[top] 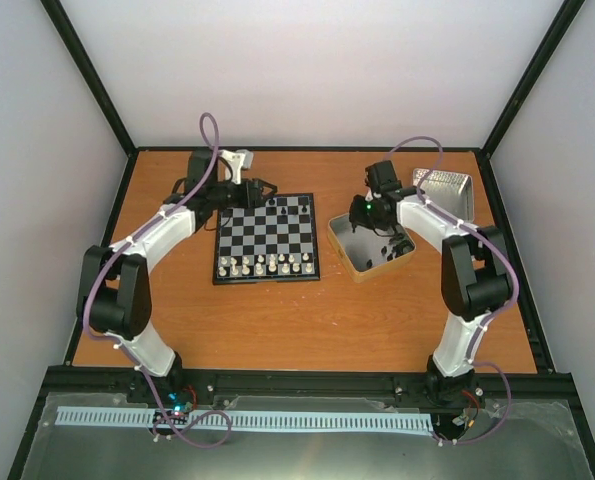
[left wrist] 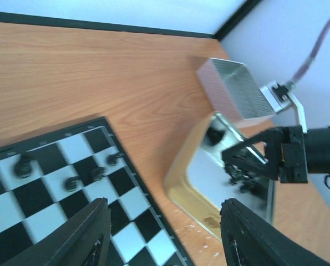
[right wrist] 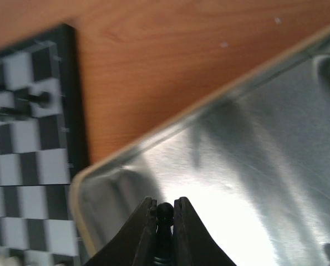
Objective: Set up the chess pieces on the board
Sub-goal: Place the chess piece on the chessboard.
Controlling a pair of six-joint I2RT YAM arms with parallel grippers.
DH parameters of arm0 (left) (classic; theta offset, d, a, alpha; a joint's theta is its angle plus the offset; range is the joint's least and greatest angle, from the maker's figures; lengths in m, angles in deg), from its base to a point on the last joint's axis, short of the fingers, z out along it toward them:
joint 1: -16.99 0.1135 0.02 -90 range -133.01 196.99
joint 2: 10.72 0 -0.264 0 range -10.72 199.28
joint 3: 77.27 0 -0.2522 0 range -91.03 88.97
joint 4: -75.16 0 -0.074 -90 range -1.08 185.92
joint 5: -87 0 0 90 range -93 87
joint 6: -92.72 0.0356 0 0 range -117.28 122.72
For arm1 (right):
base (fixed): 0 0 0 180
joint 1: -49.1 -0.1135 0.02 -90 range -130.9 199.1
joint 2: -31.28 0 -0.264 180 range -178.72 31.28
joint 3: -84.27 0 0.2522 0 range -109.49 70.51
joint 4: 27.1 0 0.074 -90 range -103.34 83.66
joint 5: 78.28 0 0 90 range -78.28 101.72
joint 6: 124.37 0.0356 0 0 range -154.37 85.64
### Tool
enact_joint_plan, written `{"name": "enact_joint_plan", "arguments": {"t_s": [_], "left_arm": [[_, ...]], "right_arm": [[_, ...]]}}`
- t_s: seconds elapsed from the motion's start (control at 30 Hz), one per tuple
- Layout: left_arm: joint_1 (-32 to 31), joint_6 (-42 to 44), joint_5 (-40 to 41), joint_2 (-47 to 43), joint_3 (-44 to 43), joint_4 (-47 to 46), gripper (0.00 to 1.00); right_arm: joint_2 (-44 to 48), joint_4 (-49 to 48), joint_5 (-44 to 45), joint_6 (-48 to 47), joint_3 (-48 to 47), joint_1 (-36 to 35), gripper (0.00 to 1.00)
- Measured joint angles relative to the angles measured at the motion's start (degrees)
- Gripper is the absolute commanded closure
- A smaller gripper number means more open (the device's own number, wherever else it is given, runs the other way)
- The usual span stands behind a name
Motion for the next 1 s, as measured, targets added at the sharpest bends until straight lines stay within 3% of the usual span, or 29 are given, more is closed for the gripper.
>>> {"name": "enact_joint_plan", "arguments": {"t_s": [0.43,0.7,1.0], "left_arm": [[-9.4,-6.4,-13.14,8.55,-1.44,-16.22,0.39],[-10.51,-11.65,-12.24,12.83,-5.7,-21.86,0.41],[-10.97,-15.89,-13.25,14.25,-5.73,-24.87,0.45]], "right_arm": [[9.57,-18.82,-14.08,14.82,3.13,0.0,0.87],[8.7,-23.26,-19.93,27.96,1.49,0.0,0.88],[8.7,-26.25,-20.68,34.56,1.51,-0.04,0.88]]}}
